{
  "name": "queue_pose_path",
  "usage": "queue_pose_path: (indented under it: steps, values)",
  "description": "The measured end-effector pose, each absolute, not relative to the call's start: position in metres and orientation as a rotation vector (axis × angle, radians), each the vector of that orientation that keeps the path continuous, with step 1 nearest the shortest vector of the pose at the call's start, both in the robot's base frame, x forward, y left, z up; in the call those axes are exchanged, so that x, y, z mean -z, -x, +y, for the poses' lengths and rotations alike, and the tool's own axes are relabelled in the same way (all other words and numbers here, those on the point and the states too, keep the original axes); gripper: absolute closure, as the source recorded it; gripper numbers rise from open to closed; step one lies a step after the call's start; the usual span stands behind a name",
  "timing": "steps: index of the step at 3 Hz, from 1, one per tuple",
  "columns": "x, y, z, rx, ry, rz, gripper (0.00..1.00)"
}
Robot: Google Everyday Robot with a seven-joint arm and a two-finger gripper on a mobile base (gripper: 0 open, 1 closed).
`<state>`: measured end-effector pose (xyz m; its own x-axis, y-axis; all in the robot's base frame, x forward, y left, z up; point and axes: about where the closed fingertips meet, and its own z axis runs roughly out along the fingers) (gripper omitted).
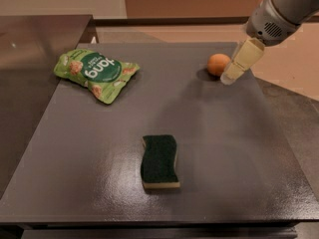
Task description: Move orange near sponge
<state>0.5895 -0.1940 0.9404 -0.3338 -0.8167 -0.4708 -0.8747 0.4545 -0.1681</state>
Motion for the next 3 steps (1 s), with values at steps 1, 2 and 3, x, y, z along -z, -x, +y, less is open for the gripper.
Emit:
queue_pose_path:
  steps: [1,2,3]
  values:
    - [-0.920,-0.616,-0.193,-0.179,1.302,2.257,0.00]
    - [-0.902,-0.636,-0.195,-0.188,1.200,2.305,0.00]
    - [-0.889,-0.652,-0.194,-0.198,1.137,2.337,0.00]
